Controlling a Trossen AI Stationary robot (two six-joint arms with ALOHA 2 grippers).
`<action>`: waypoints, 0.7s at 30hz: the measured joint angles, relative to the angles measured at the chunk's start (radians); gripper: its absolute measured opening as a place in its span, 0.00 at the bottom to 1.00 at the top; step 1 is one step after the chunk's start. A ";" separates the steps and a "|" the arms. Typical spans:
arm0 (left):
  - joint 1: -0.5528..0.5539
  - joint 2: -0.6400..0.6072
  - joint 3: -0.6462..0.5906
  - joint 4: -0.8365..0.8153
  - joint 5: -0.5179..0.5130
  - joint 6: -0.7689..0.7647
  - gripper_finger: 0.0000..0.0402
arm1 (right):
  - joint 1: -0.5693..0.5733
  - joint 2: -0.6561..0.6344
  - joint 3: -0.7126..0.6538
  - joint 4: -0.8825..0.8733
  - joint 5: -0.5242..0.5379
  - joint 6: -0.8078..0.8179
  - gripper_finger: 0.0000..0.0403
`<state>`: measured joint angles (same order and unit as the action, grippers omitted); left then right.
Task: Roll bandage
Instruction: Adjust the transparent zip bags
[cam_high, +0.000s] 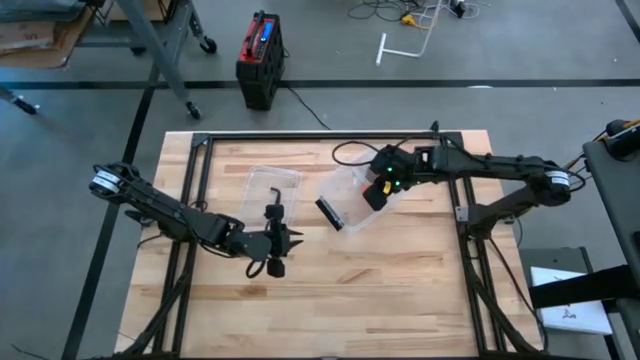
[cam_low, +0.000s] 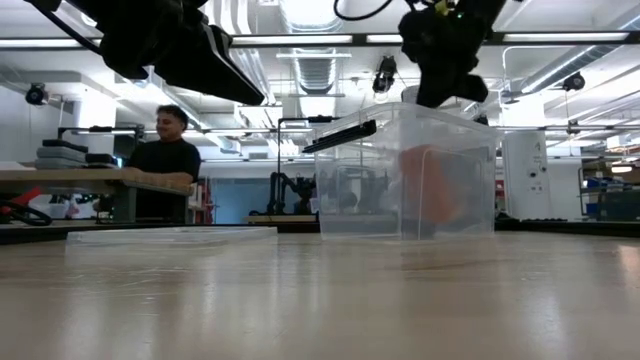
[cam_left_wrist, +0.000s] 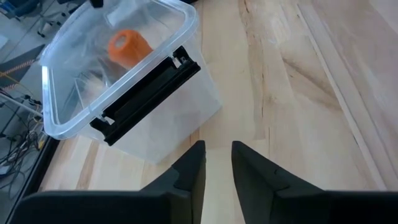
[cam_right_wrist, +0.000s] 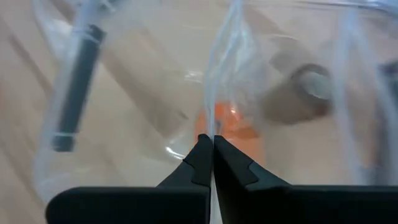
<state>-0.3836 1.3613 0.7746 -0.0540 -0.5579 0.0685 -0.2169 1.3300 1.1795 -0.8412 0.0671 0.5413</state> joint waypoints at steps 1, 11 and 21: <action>0.000 0.000 0.000 0.000 0.000 0.000 0.17 | 0.001 0.004 -0.012 0.031 -0.011 0.001 0.00; -0.002 0.000 0.000 -0.005 0.000 -0.001 0.20 | -0.108 0.025 -0.076 -0.056 0.085 -0.013 0.01; -0.002 0.000 0.000 -0.008 0.000 -0.003 0.23 | -0.115 0.012 -0.036 -0.079 0.173 -0.113 0.35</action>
<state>-0.3851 1.3613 0.7746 -0.0616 -0.5579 0.0654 -0.3321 1.3418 1.1432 -0.9197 0.2403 0.4283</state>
